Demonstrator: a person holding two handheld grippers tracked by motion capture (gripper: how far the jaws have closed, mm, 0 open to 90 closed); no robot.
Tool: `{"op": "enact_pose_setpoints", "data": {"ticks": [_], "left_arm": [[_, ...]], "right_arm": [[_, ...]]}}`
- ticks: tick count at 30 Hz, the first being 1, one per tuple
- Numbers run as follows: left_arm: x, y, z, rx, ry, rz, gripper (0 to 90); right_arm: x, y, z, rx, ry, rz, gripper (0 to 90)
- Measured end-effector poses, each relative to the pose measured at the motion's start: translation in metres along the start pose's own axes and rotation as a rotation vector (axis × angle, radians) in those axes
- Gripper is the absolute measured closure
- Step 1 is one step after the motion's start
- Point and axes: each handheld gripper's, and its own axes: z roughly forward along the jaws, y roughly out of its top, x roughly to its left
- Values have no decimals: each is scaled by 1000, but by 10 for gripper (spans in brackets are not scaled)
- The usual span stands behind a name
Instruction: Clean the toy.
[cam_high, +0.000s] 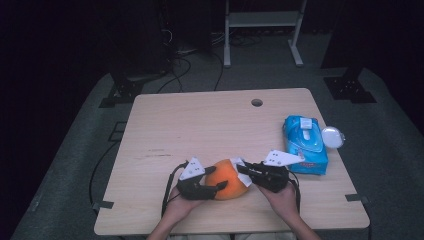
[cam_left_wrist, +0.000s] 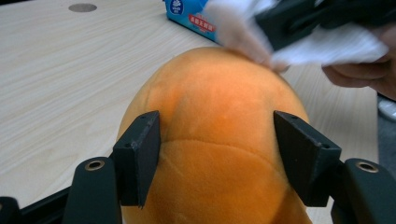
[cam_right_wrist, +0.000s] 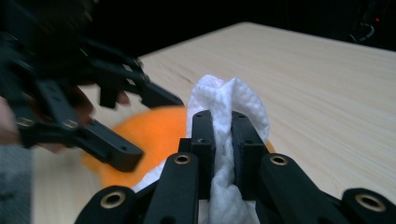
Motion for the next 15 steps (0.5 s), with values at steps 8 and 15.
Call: {"op": "enact_pose_setpoints", "data": {"ticks": [8,15], "left_arm": [[4,3,-5,19,-21,-40,301],[-2,8,-2,31,-11,21,375]], "right_arm": [[-13,-11,0,18,-29,67,809],[24,5,9,18,20,-92,811]]}}
